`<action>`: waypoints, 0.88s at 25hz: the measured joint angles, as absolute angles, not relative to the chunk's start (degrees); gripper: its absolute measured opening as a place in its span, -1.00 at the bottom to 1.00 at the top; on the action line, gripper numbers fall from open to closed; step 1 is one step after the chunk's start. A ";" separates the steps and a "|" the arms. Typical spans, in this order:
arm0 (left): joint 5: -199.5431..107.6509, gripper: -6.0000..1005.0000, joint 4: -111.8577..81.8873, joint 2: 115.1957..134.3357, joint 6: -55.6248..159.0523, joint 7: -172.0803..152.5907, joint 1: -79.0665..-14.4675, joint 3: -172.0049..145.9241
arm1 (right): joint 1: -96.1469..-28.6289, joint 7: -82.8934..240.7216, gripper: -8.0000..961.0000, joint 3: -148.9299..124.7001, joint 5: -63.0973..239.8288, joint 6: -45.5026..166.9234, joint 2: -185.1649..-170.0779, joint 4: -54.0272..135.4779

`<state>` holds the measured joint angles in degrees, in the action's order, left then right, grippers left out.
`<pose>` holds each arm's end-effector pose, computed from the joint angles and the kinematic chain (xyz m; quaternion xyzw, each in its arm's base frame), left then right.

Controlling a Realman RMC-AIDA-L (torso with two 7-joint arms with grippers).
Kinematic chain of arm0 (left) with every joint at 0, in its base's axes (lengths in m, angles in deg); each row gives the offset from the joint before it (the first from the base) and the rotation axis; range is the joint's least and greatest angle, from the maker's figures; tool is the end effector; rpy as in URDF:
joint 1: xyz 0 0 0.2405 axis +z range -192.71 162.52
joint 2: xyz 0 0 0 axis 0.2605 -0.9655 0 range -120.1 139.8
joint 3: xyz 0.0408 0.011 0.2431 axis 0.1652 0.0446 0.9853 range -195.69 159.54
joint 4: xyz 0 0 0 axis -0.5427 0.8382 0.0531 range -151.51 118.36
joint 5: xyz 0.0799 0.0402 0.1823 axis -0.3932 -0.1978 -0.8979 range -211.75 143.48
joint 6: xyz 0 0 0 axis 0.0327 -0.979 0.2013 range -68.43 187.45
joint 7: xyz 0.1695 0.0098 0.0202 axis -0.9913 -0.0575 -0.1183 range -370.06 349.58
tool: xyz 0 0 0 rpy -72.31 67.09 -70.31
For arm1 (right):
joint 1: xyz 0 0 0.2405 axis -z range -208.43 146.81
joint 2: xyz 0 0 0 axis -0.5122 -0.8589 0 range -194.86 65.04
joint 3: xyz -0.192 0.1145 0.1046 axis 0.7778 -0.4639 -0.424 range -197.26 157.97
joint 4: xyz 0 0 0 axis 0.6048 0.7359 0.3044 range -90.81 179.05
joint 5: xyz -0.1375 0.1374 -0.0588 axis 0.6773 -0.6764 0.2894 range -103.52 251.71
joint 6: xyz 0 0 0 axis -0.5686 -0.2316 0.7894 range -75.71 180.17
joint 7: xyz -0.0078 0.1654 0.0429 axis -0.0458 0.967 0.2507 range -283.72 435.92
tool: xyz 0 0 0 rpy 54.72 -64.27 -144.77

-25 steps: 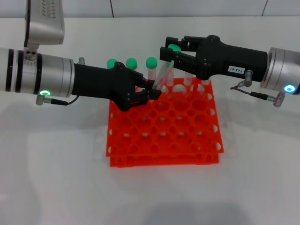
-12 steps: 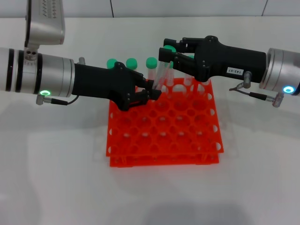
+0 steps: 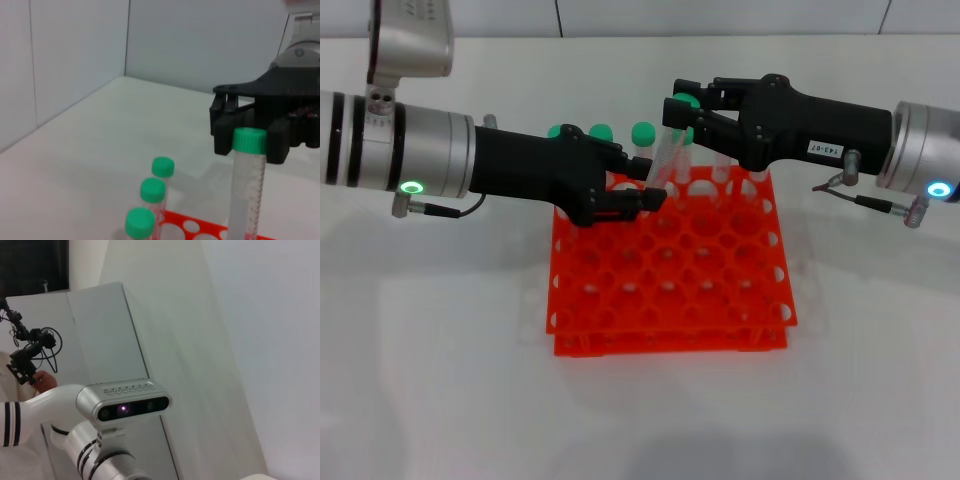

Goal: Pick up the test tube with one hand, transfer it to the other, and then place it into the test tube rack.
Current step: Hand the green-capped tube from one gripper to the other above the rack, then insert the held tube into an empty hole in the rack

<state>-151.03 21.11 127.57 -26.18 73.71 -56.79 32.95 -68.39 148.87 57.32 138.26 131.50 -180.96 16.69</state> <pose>-0.1813 0.3635 -0.0407 -0.9769 -0.1276 -0.1604 0.0610 0.1387 0.3628 -0.0419 -0.8989 0.1575 0.3975 0.0959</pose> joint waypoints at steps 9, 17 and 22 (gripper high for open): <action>-151.18 -0.01 28.62 127.93 -27.24 80.72 -54.15 36.45 | -68.08 148.87 -0.45 57.53 138.33 131.63 -180.73 16.70; -151.10 0.70 41.69 128.04 -31.68 88.89 -48.80 36.28 | -67.97 148.74 -0.45 57.56 138.74 131.54 -180.51 16.71; -151.05 0.78 52.08 128.12 -33.65 94.88 -44.08 36.34 | -68.06 148.64 -0.45 57.53 138.78 131.19 -180.31 16.70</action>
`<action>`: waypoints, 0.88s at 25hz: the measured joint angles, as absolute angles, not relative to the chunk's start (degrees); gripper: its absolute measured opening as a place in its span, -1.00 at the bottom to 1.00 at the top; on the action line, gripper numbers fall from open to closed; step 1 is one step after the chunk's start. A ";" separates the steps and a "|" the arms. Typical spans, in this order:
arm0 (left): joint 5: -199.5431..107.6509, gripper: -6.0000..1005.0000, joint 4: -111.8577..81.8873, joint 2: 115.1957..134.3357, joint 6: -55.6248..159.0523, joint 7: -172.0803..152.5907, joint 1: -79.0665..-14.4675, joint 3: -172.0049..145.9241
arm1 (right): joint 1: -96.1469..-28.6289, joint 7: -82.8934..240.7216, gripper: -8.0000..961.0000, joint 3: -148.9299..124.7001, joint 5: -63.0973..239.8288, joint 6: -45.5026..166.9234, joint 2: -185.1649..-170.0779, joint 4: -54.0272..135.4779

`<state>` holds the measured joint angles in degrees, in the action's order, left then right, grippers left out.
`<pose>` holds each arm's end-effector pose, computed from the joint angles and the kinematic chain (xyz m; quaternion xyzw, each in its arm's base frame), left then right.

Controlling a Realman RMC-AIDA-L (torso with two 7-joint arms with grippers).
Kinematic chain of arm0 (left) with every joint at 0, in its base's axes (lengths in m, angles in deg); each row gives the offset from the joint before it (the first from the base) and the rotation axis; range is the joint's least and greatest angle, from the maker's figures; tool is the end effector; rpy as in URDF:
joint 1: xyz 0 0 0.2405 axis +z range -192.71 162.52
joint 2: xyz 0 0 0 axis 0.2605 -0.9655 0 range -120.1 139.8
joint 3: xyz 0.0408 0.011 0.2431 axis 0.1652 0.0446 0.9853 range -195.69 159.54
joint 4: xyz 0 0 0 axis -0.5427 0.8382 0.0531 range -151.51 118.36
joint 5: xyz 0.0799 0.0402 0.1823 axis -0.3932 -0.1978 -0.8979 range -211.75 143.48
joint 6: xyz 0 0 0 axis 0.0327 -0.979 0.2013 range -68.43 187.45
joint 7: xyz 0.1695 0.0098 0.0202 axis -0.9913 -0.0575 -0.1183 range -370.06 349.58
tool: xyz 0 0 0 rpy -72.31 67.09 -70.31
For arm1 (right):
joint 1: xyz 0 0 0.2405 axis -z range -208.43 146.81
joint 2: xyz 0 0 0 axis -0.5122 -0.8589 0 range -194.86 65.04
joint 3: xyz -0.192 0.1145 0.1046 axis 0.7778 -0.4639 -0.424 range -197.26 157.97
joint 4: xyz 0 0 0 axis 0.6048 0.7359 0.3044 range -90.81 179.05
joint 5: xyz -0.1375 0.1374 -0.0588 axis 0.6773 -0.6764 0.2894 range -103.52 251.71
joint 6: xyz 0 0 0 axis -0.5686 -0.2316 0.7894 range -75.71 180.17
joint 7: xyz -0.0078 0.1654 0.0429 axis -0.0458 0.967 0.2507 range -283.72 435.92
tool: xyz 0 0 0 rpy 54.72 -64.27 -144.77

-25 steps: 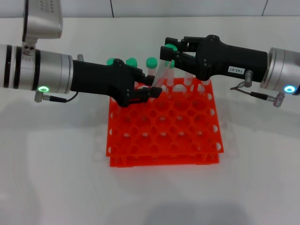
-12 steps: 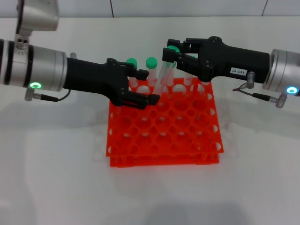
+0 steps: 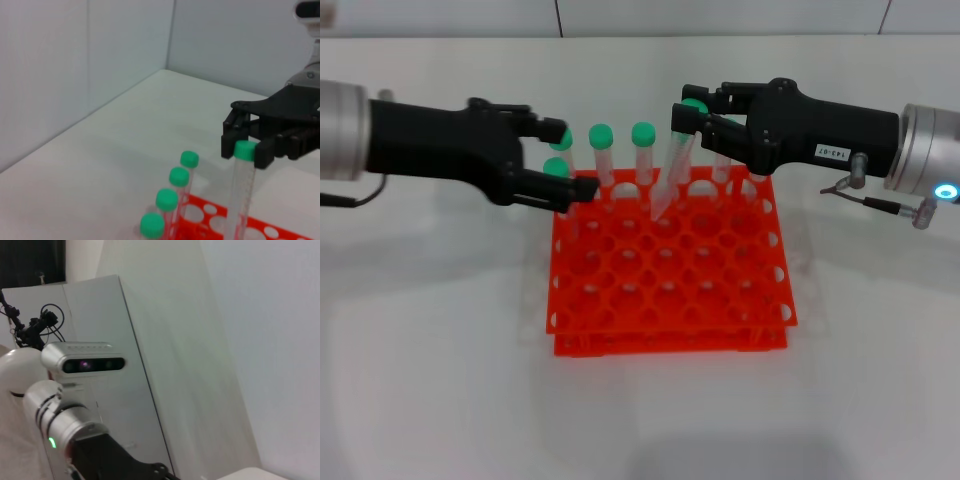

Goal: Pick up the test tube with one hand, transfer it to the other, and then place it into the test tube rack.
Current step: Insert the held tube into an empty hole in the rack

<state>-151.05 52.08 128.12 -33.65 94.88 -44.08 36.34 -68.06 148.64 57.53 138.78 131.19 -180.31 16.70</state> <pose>-0.1823 0.3438 0.0252 -0.9682 -0.1778 -0.1298 0.1186 0.1446 0.3635 -0.0401 -0.9028 0.1565 0.3876 0.1010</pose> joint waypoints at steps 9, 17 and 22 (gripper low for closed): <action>-152.15 0.78 69.36 128.09 -35.90 102.51 -34.67 36.07 | -68.75 148.73 -0.45 57.26 138.88 131.05 -180.20 16.15; -151.96 0.78 73.16 128.98 -34.75 100.94 -28.33 34.03 | -69.86 148.79 -0.45 57.19 138.92 130.75 -179.87 16.02; -148.87 0.78 69.38 129.17 -32.21 96.37 -25.19 33.86 | -70.99 148.90 -0.45 57.26 139.02 130.52 -179.68 15.99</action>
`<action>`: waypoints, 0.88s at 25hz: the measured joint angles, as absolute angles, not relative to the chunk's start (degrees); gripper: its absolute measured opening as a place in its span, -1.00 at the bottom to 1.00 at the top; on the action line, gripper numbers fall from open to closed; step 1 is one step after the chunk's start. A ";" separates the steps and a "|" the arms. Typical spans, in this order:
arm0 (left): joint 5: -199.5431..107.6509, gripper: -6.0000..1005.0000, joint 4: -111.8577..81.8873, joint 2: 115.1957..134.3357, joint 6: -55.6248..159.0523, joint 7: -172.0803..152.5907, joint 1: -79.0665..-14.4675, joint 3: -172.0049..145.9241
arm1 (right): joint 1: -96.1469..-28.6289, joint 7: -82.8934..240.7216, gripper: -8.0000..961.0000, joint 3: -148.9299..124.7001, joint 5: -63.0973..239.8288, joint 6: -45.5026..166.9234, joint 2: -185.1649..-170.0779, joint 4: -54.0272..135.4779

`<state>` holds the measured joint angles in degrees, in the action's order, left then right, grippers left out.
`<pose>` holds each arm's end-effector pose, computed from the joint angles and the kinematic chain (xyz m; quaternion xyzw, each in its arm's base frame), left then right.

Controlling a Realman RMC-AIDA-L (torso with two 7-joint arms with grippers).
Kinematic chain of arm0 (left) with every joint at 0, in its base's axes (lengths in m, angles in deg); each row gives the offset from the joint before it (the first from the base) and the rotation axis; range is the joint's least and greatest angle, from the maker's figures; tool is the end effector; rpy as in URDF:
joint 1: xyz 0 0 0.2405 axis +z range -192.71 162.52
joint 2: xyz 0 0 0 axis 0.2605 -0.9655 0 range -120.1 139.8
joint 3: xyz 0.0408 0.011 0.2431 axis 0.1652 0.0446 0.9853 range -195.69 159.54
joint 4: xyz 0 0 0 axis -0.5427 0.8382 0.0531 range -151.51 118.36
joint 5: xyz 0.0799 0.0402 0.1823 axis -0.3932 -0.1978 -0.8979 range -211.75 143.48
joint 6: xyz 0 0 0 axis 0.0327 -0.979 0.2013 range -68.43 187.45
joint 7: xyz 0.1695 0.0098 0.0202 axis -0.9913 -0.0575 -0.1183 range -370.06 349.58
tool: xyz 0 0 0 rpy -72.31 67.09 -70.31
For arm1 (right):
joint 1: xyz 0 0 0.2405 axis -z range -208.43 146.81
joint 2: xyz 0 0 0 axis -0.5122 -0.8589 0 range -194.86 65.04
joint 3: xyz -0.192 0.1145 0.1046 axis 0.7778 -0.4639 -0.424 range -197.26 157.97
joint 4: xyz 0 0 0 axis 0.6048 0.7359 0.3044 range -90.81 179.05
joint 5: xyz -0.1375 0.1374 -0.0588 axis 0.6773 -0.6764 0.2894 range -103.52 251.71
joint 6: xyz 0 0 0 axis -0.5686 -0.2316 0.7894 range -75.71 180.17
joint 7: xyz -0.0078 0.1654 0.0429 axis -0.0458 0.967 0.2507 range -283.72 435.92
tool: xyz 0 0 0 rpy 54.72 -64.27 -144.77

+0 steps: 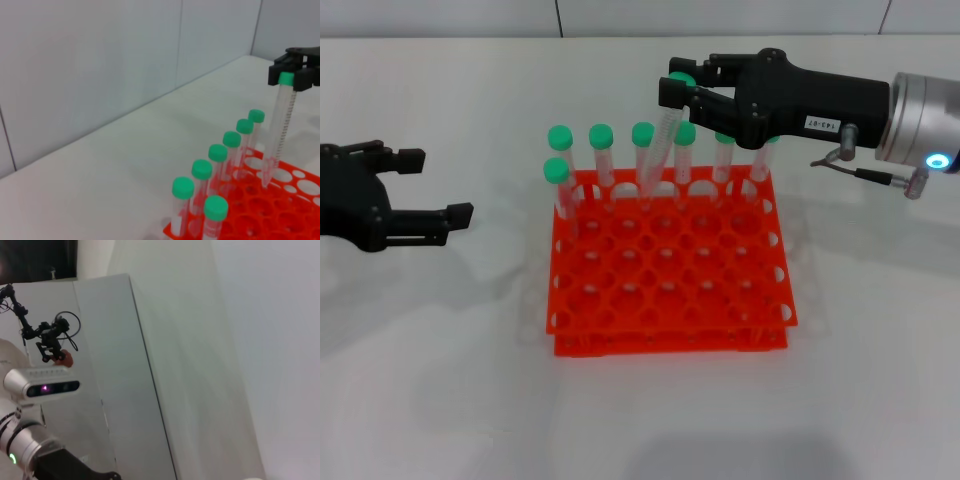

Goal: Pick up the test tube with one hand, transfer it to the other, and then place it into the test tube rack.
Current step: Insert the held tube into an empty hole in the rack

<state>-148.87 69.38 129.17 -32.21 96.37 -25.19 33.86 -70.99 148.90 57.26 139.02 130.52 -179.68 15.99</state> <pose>-0.2399 0.2937 0.0748 -0.9360 -0.2306 -0.1108 0.2419 0.1269 0.3749 -0.0349 -0.9079 0.1299 0.3857 0.1002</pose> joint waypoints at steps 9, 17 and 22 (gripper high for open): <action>-134.21 0.78 55.75 129.37 -26.76 77.89 -19.03 31.89 | -72.47 150.31 -0.45 57.44 139.55 130.32 -179.27 15.69; -126.75 0.78 38.09 129.28 -25.07 63.42 -19.18 25.80 | -72.73 152.01 -0.45 57.20 141.87 129.27 -179.48 13.34; -126.99 0.78 33.02 129.14 -22.70 60.59 -20.15 24.98 | -73.50 151.92 -0.45 57.33 141.92 128.37 -179.77 12.88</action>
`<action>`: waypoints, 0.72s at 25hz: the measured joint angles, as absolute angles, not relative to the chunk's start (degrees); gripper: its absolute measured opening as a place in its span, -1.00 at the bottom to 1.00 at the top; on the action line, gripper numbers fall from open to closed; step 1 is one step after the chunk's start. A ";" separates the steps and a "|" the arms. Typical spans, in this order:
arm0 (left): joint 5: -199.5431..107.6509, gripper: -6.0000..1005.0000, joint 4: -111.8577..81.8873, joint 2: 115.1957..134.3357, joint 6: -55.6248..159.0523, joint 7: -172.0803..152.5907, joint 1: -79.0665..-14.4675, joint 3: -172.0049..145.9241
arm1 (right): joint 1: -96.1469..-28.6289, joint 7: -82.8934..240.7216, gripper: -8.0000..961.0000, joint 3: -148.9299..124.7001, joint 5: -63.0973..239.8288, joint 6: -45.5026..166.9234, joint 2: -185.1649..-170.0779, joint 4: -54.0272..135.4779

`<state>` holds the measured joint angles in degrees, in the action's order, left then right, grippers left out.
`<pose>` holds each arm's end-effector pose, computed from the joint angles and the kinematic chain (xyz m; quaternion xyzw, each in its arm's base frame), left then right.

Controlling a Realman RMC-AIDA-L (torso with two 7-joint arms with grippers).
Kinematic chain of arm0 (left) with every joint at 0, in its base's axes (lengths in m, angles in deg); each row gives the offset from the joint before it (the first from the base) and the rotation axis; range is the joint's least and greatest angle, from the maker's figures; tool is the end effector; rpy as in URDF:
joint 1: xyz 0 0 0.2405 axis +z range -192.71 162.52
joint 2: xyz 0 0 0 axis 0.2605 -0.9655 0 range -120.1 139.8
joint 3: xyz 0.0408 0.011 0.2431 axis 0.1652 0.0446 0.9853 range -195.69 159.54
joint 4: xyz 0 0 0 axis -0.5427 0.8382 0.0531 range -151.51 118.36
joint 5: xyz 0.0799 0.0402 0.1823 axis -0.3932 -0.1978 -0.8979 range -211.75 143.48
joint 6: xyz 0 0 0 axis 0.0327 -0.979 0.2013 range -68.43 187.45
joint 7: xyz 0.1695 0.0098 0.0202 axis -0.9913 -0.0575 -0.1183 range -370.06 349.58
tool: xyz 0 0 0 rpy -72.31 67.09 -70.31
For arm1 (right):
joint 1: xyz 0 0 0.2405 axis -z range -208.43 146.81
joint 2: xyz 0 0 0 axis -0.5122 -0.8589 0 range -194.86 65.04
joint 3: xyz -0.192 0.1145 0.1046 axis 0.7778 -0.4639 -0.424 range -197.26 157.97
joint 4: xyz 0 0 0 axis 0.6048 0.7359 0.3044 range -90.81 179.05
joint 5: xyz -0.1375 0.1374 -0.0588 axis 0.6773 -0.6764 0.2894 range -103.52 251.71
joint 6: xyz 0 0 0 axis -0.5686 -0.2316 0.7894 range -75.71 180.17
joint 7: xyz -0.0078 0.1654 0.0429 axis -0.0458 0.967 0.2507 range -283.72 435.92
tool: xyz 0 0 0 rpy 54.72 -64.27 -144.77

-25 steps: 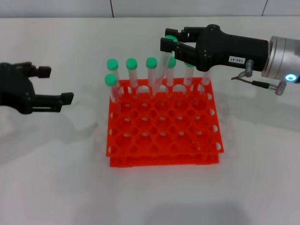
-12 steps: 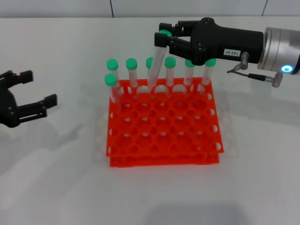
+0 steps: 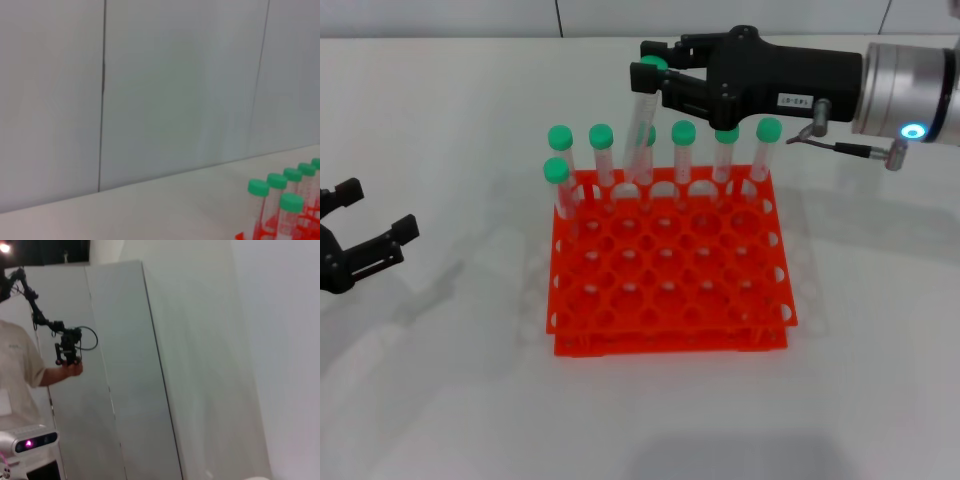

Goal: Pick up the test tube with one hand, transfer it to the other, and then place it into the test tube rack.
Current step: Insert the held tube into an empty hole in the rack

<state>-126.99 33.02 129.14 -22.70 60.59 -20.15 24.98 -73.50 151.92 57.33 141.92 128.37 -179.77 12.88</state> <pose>-0.3295 0.2676 0.0506 -0.8589 -0.2548 -0.2599 0.3604 0.1058 0.3836 -0.0364 -0.9185 0.1097 0.3685 0.0920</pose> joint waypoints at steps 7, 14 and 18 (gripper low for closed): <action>-128.13 0.78 30.56 129.10 -21.23 59.81 -21.40 25.18 | -74.86 150.97 -0.45 57.67 143.52 125.22 -180.32 13.21; -130.87 0.78 29.50 128.99 -21.17 60.15 -23.35 25.33 | -74.34 148.78 -0.45 58.78 143.05 122.72 -181.08 13.90; -131.94 0.78 28.41 128.97 -21.17 60.30 -25.05 25.19 | -74.26 148.56 -0.45 60.19 142.56 121.77 -181.10 14.45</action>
